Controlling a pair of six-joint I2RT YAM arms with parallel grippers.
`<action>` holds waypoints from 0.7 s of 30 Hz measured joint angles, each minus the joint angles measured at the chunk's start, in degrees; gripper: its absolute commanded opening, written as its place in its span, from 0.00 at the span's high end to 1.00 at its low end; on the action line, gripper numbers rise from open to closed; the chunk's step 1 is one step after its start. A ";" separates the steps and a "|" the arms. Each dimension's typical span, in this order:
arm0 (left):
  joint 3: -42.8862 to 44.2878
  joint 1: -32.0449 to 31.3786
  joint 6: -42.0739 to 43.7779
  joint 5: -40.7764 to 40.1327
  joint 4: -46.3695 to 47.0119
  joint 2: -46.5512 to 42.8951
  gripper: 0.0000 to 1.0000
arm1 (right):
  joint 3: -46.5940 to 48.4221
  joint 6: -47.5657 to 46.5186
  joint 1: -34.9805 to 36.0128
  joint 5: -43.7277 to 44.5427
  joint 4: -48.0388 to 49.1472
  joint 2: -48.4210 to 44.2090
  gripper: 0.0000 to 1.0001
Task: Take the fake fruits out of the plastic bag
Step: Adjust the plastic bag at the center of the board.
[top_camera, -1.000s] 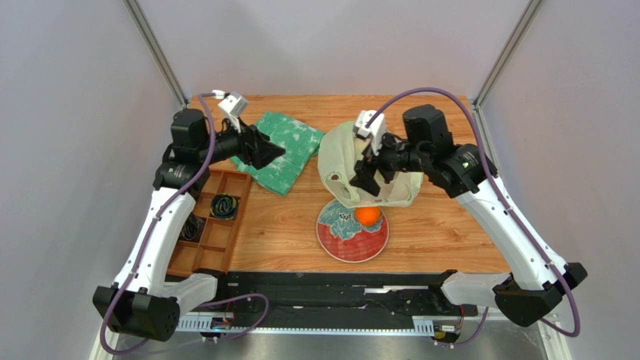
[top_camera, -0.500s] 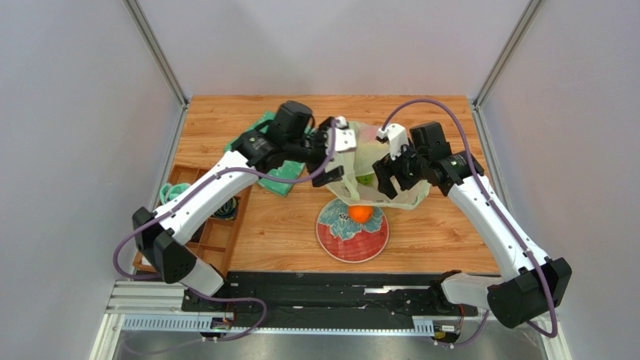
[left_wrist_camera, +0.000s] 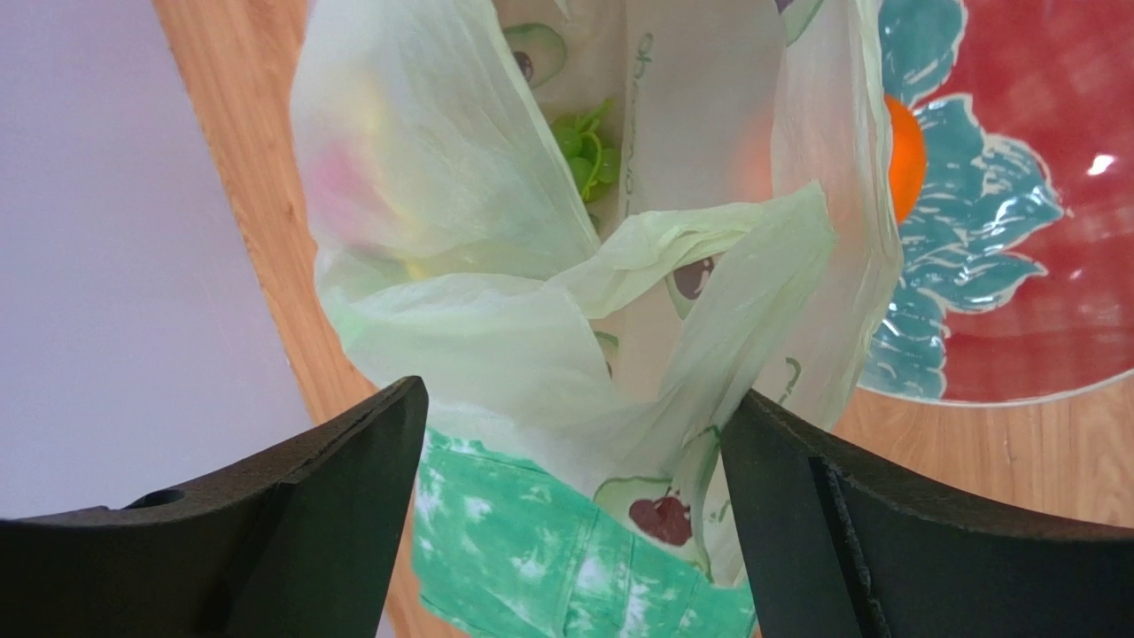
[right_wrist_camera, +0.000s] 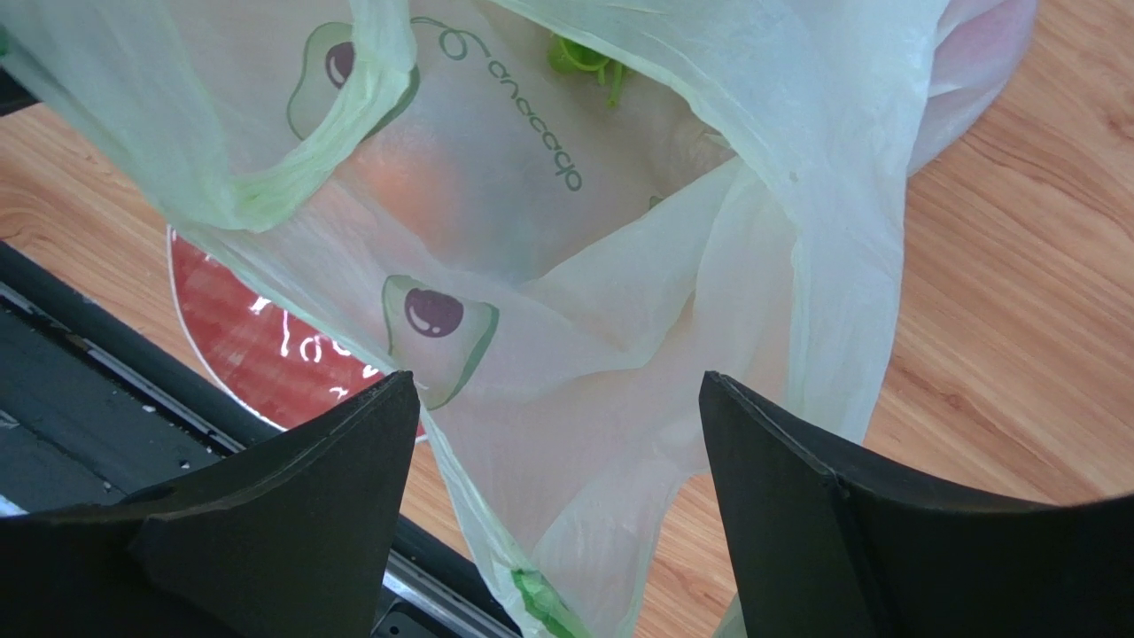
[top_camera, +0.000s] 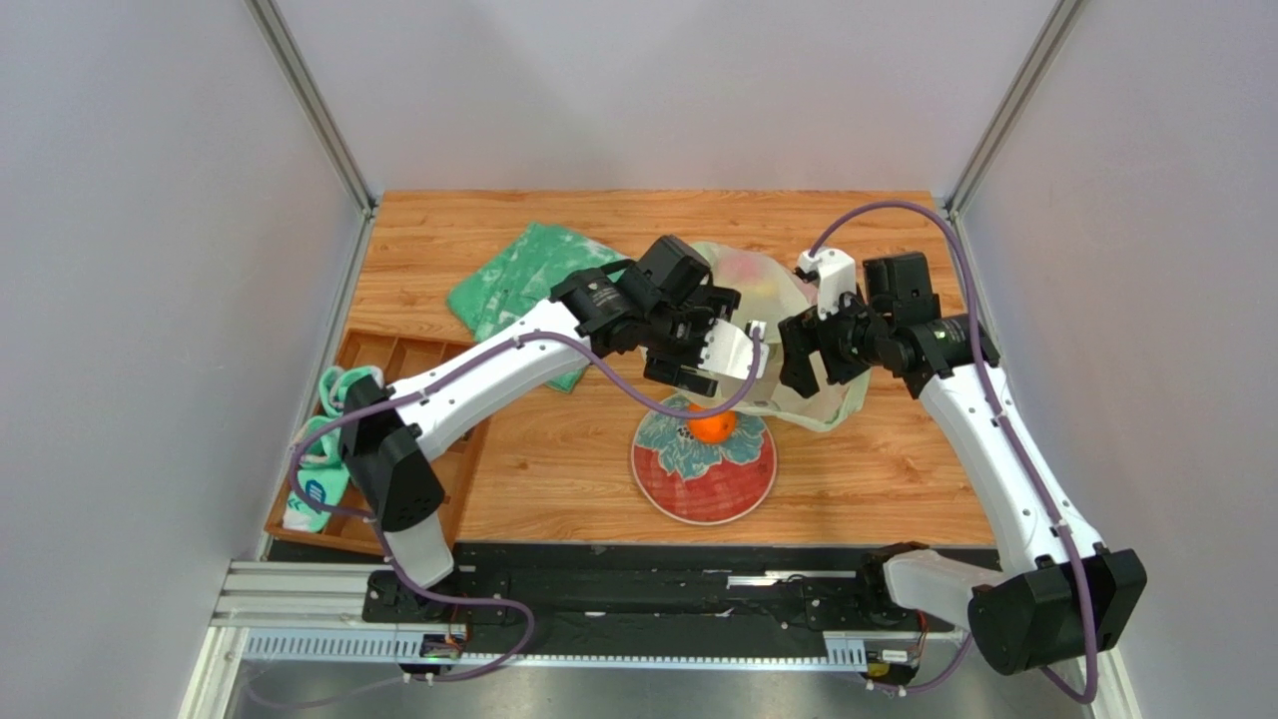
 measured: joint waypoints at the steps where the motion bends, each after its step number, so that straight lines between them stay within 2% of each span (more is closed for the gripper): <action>1: 0.63 -0.24 0.94 -0.98 -0.42 1.22 0.14 | -0.37 -0.02 -0.20 -0.63 -0.11 -0.33 0.18; 4: 0.87 -1.22 2.86 -3.15 -2.40 4.00 0.26 | -2.58 -0.33 -0.48 -2.43 0.24 -1.42 0.18; 5: 0.90 -1.51 3.28 -3.69 -2.97 4.81 0.44 | -3.32 -0.22 -0.52 -2.82 0.61 -1.46 0.18; 6: 1.14 -1.79 3.43 -4.13 -3.61 5.60 0.56 | -3.65 -0.09 -0.52 -3.06 0.81 -1.33 0.18; 7: 1.84 -1.97 3.54 -4.46 -4.48 6.64 0.85 | -3.72 0.33 -0.61 -3.43 0.90 -0.83 0.18; 8: 2.80 -2.10 3.67 -4.70 -5.29 7.69 0.97 | -3.69 0.52 -0.61 -3.61 1.25 -0.35 0.18; 9: 3.58 -2.12 2.86 -4.98 -5.81 8.46 1.00 | -3.45 0.94 -0.61 -3.74 1.57 0.28 0.18; 14: 10.32 -1.33 -4.00 -5.51 -9.62 12.20 1.00 | -3.34 1.25 -1.53 -3.30 3.63 1.09 0.22; 16: 14.43 -0.42 -11.45 -4.87 -11.72 12.92 1.00 | -3.34 0.70 -2.36 -3.02 5.01 0.83 0.24; 21: 19.43 4.46 -31.15 -4.33 -4.63 9.94 1.00 | -3.76 -3.37 -1.14 -4.90 4.48 0.66 0.30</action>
